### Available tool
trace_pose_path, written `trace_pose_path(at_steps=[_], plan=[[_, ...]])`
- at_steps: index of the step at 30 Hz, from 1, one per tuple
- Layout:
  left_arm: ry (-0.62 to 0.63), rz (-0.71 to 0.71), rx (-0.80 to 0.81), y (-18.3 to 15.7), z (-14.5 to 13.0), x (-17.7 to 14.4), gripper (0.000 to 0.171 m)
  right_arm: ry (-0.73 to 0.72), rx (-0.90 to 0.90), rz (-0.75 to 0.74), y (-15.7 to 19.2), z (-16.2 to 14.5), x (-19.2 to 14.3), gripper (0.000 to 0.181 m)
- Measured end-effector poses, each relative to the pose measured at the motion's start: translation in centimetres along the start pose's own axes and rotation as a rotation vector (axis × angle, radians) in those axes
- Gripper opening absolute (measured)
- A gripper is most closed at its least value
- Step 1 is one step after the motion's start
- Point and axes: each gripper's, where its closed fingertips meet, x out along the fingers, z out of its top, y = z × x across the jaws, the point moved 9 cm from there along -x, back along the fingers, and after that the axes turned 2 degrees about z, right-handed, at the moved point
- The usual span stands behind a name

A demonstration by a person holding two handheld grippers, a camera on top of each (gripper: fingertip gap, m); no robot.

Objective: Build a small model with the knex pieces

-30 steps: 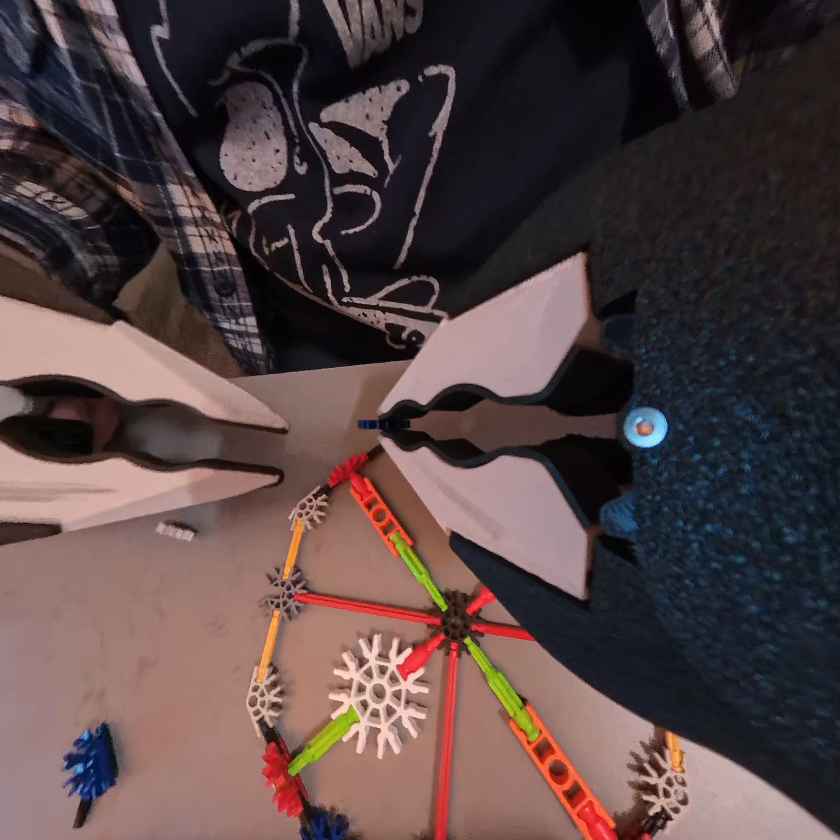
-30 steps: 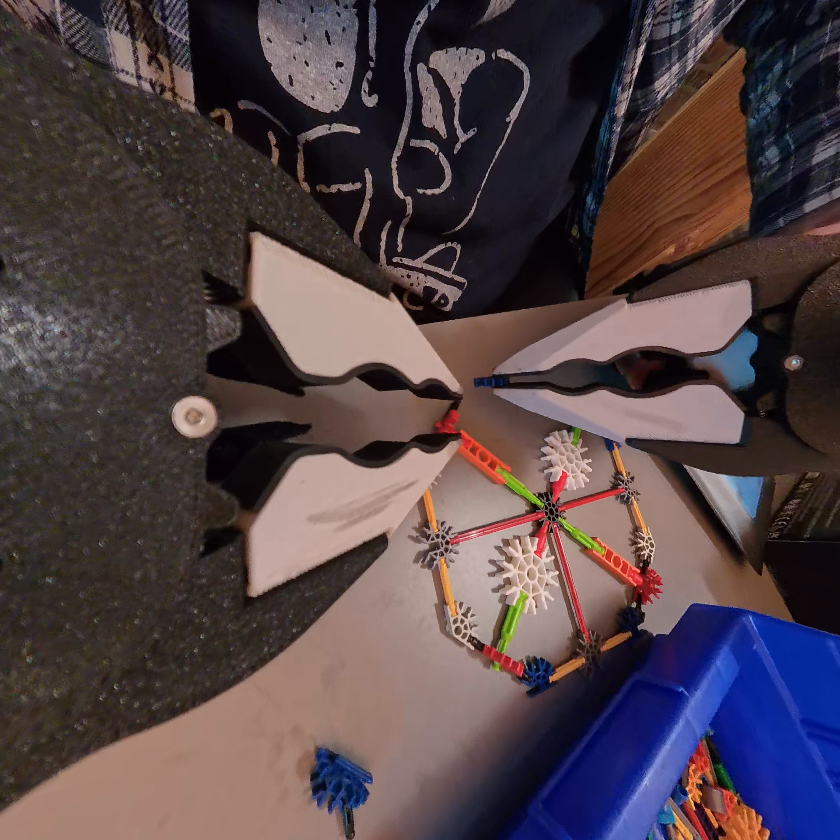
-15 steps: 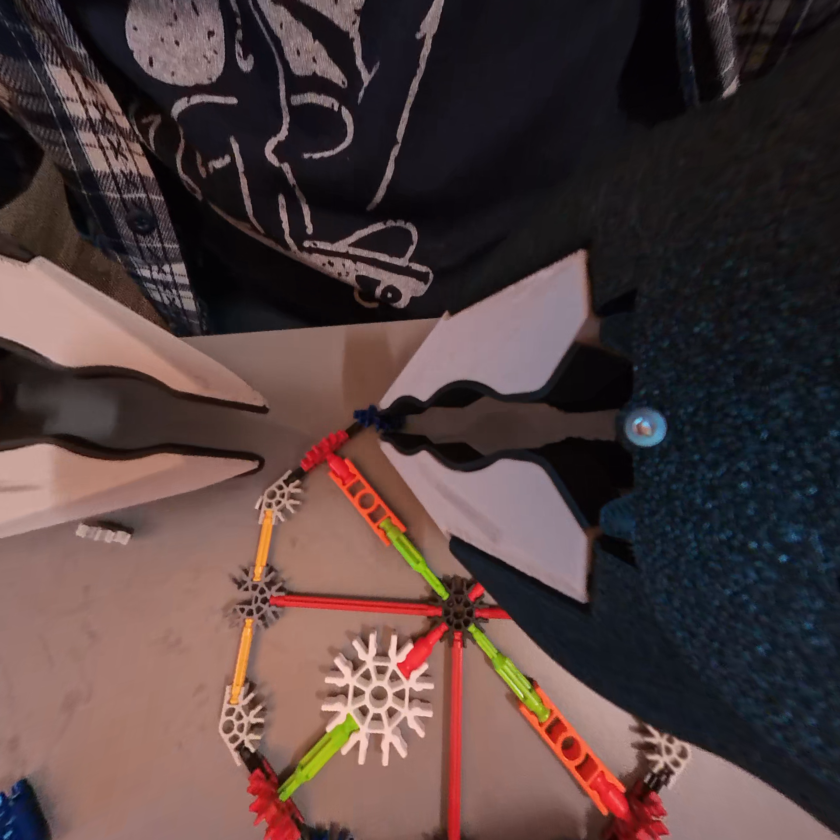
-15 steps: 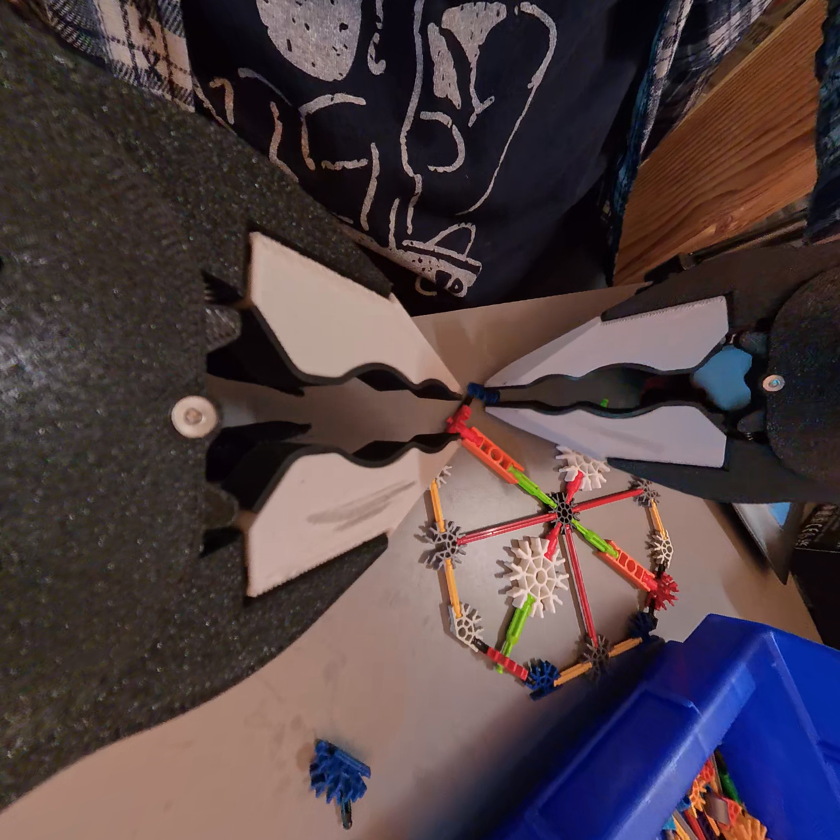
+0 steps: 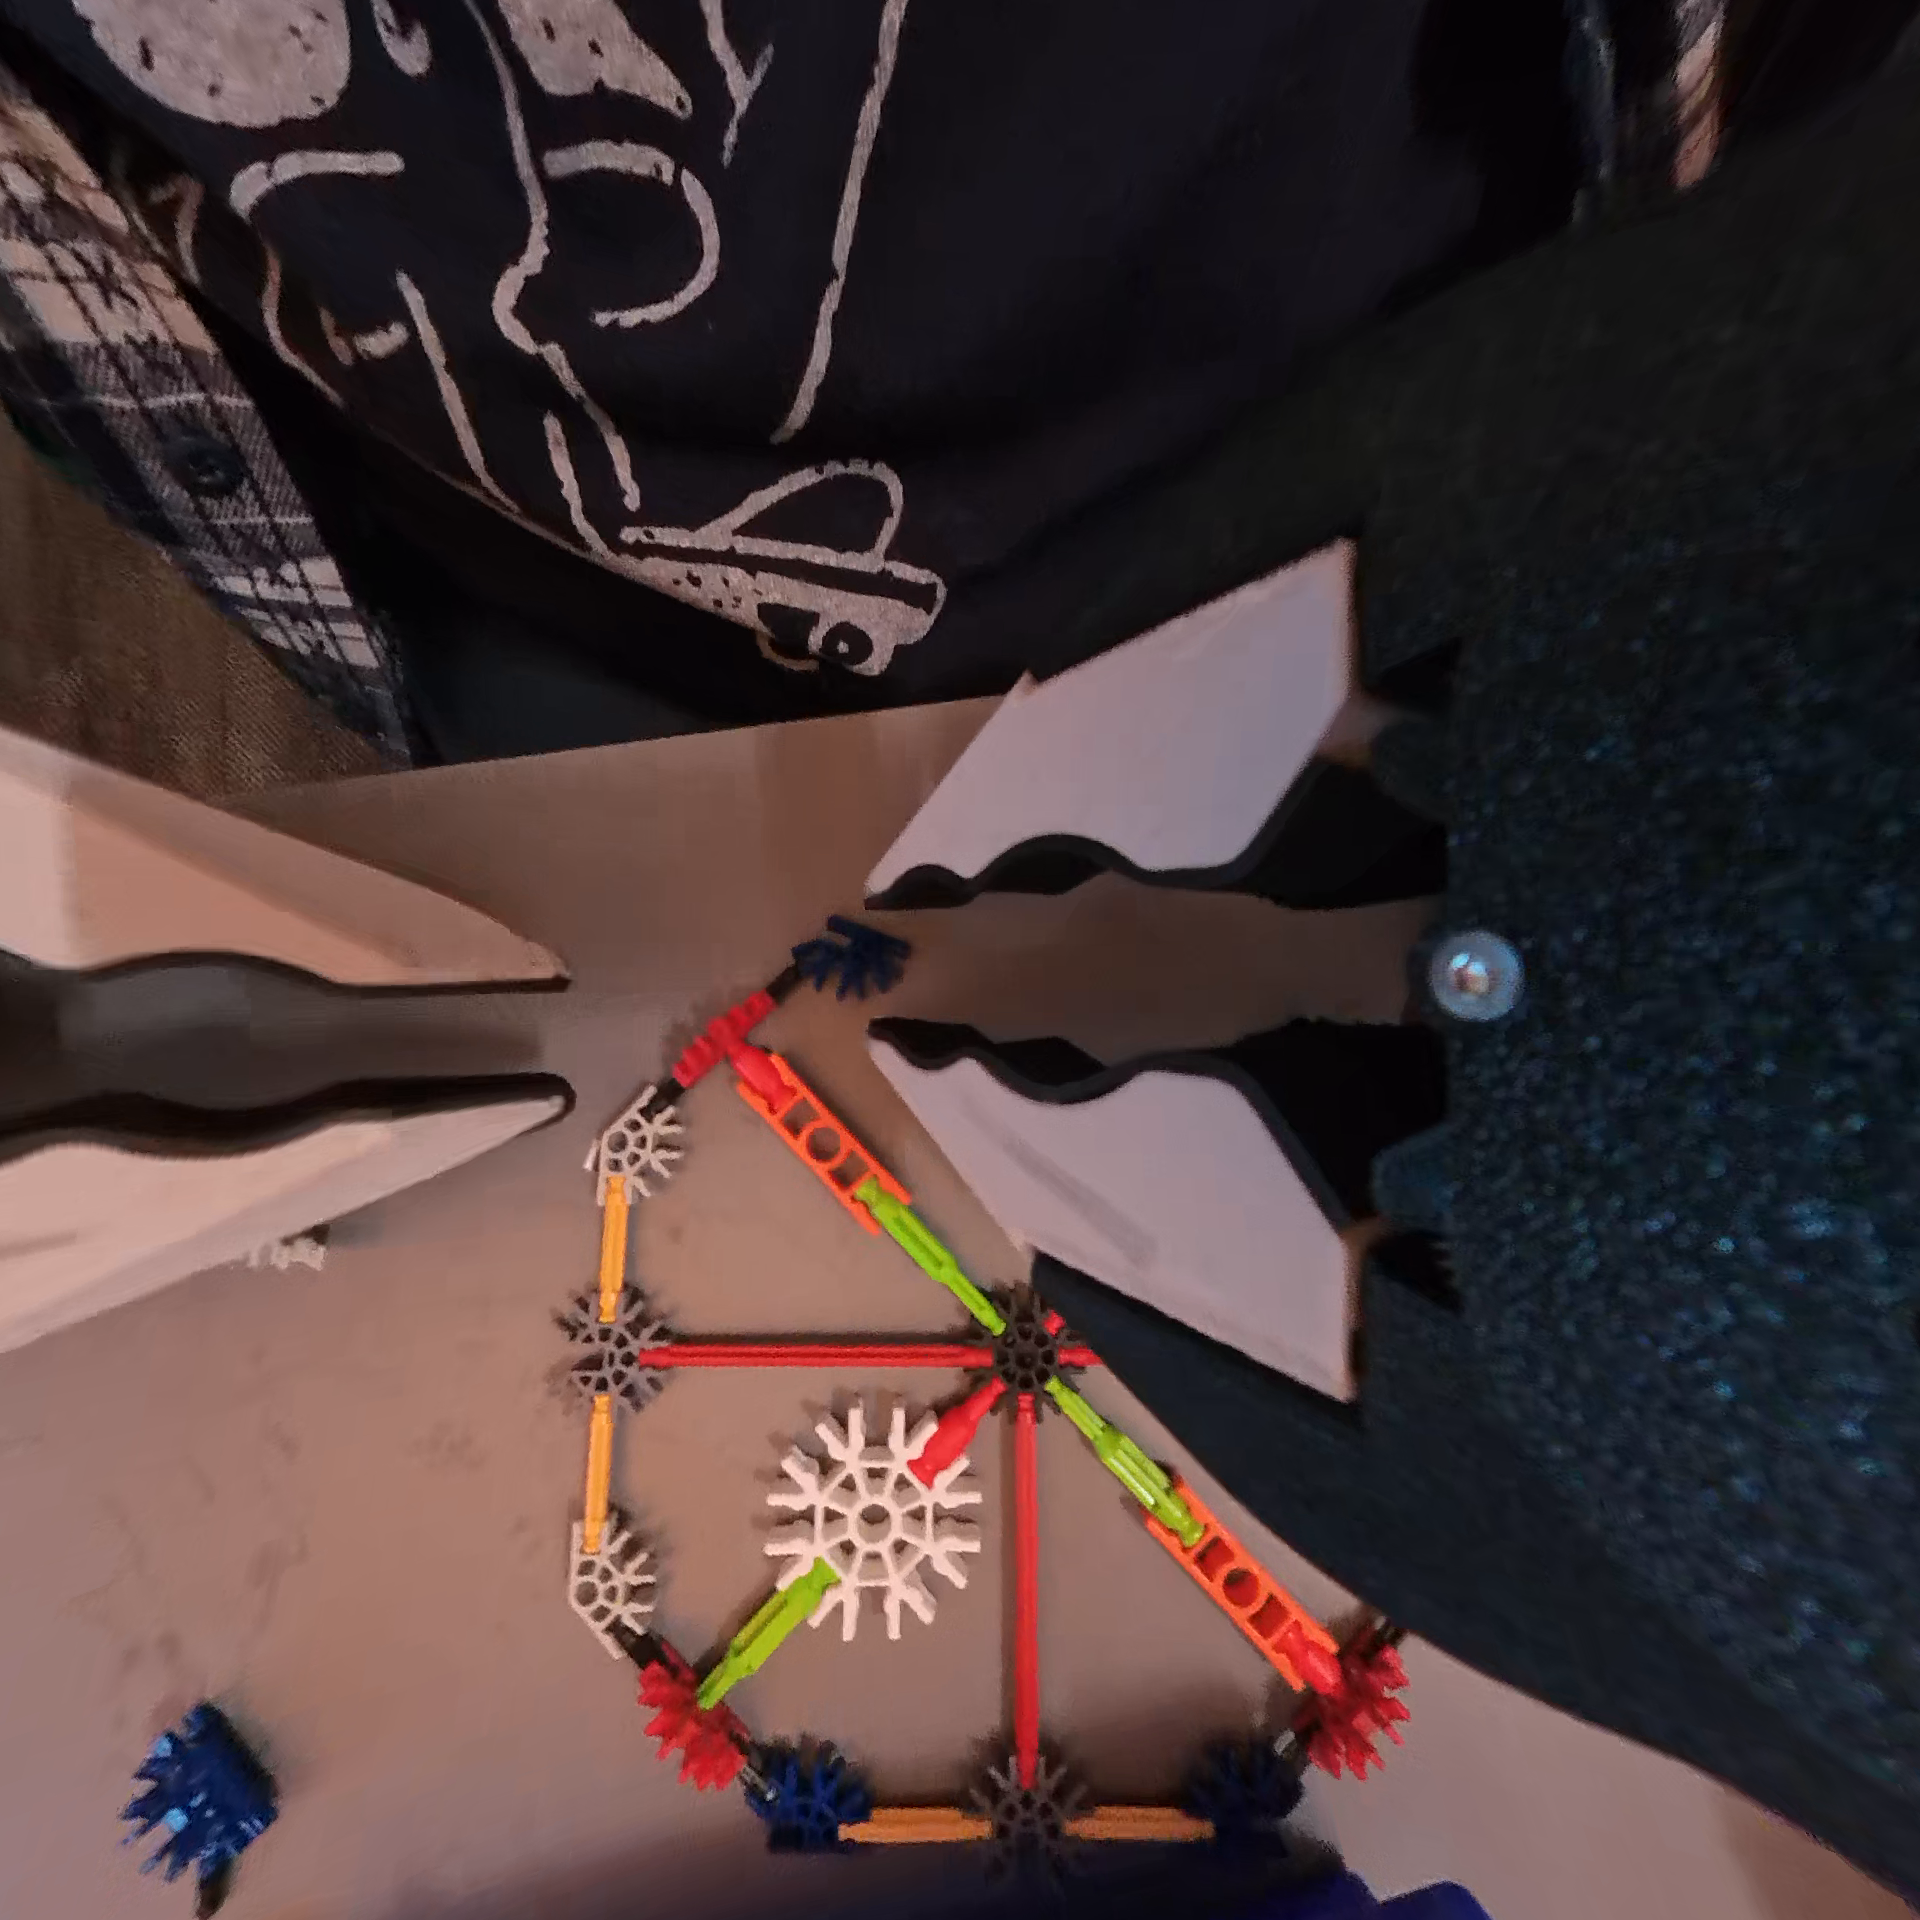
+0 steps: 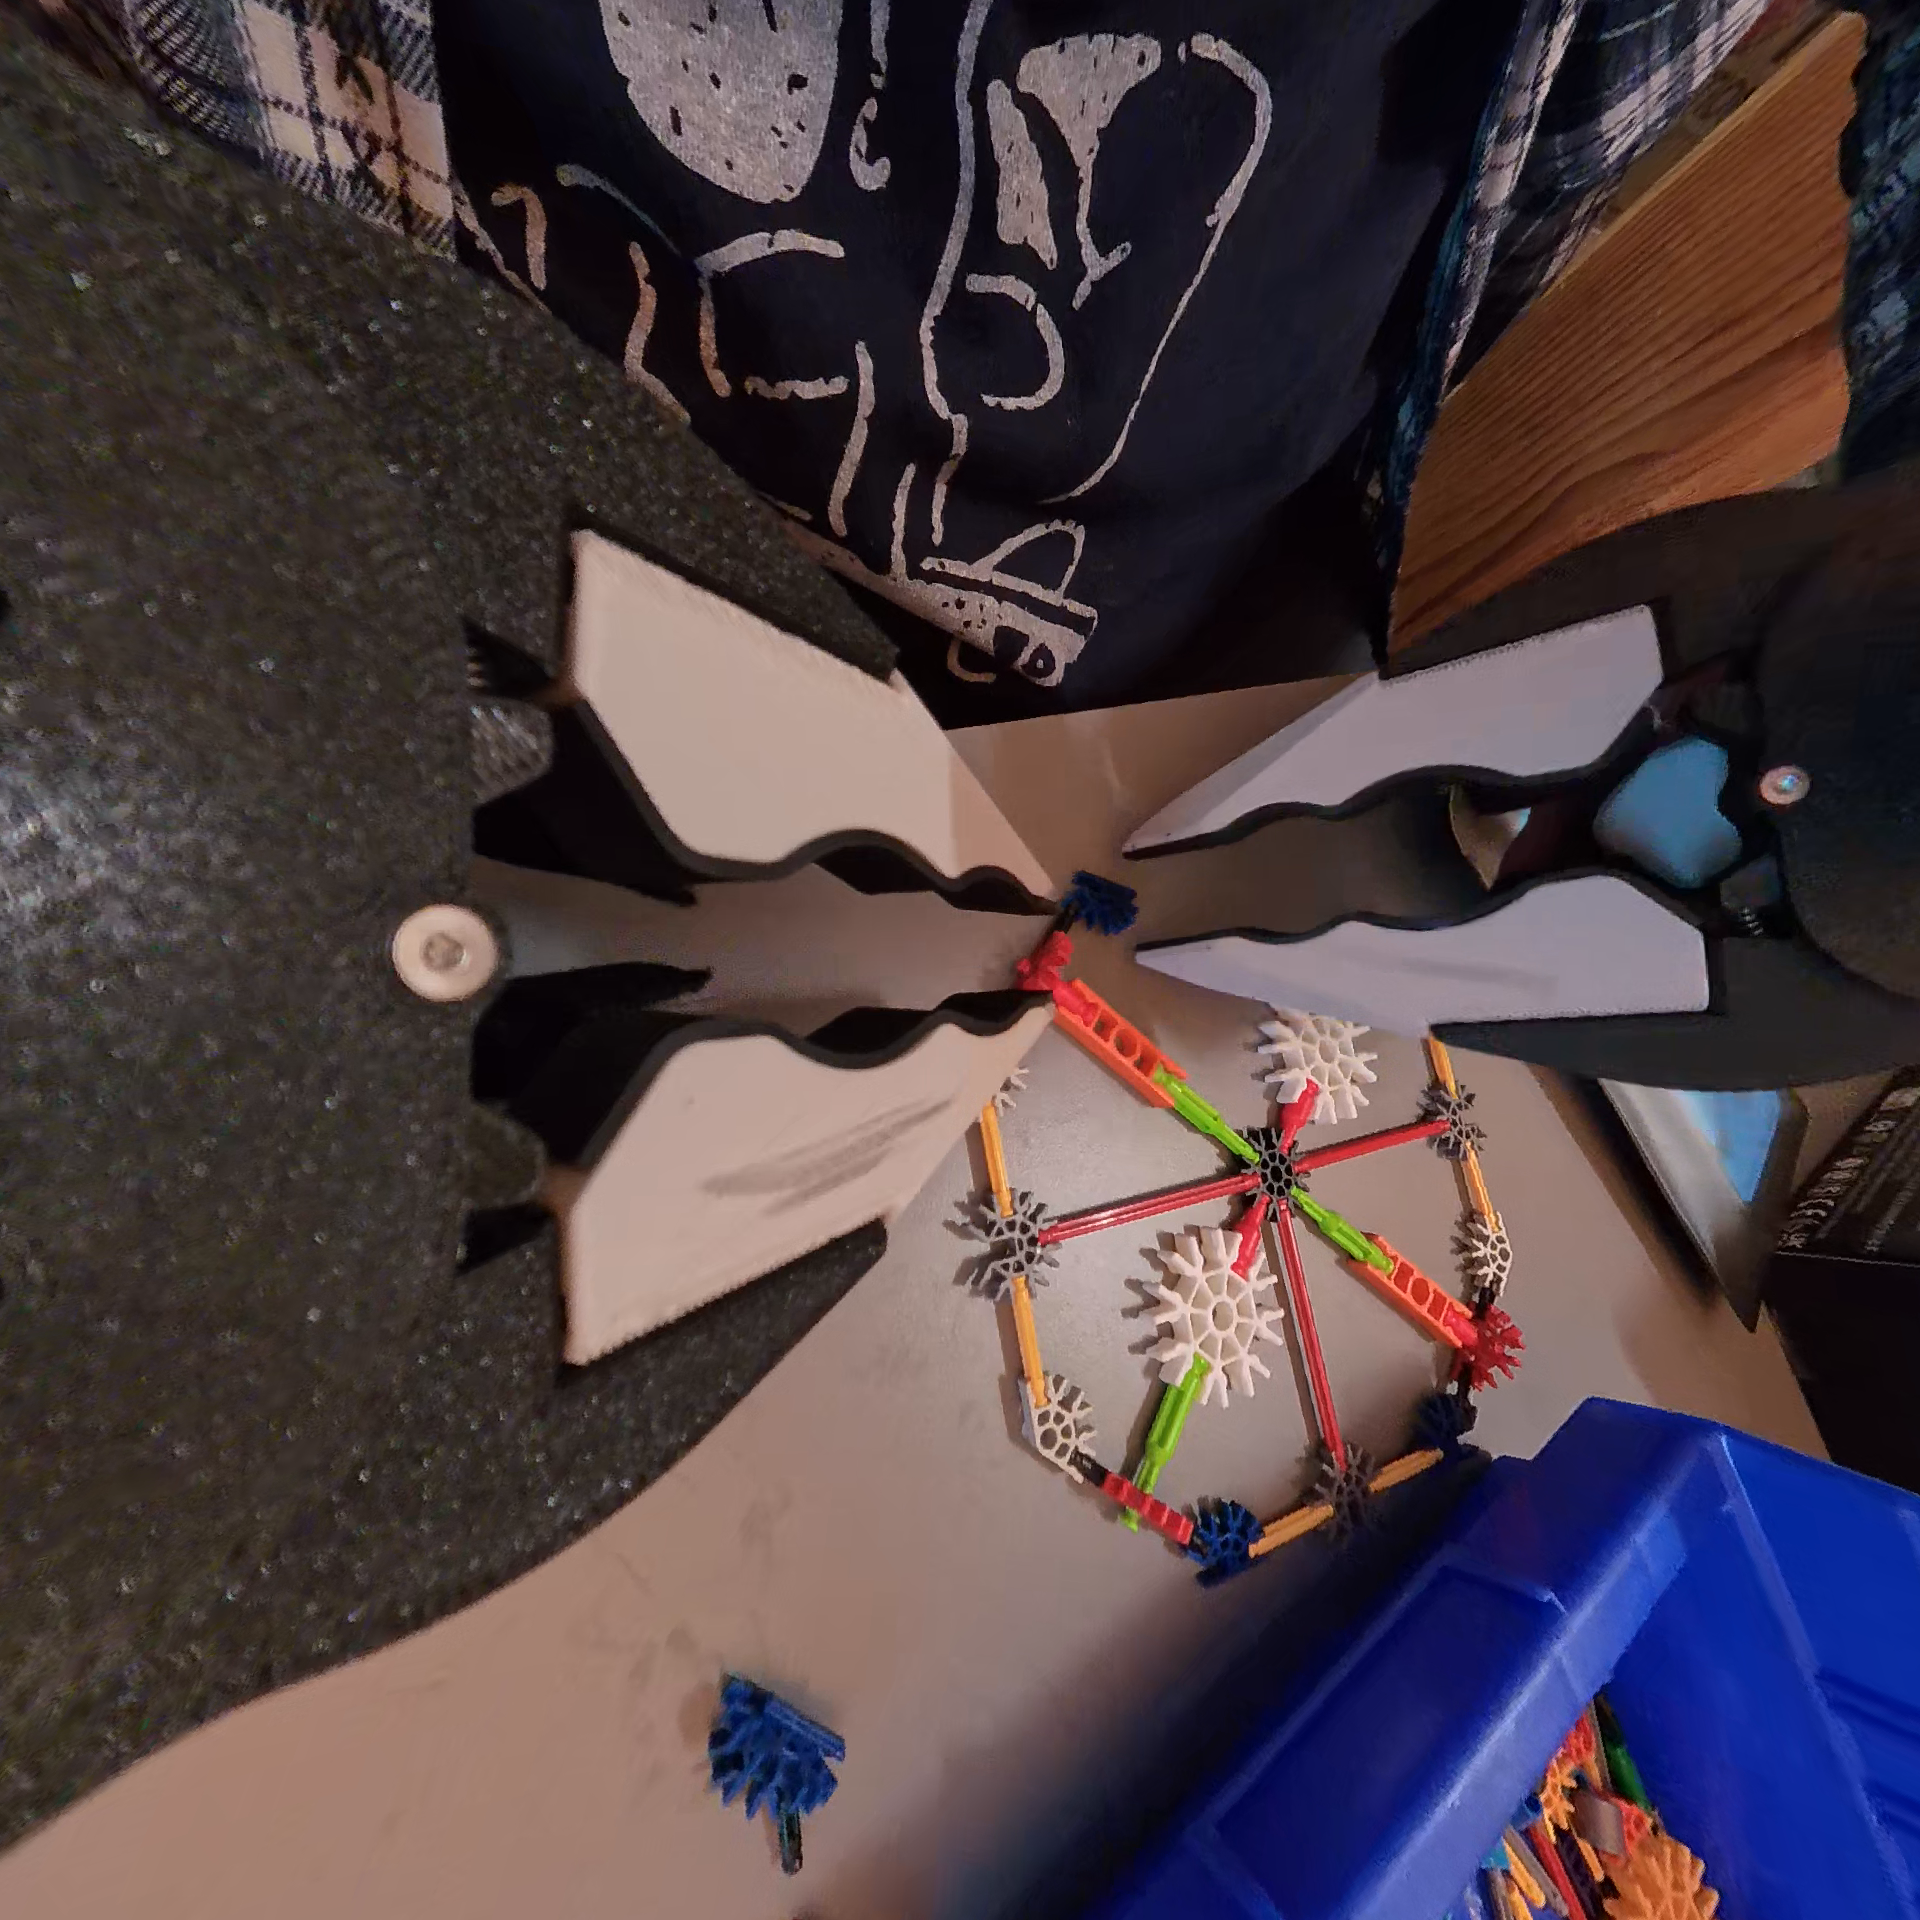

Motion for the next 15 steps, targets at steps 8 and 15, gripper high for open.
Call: trace_pose_path(at_steps=[8,15], plan=[[0.040,0.097,0.093,-0.63,0.26,0.76,0.014,0.028,-0.048,-0.011,0.42,-0.09,0.33,0.013],[0.039,0.111,0.080,-1.05,0.37,0.89,0.010,0.032,-0.059,-0.012,0.42,-0.05,0.42,0.013]])
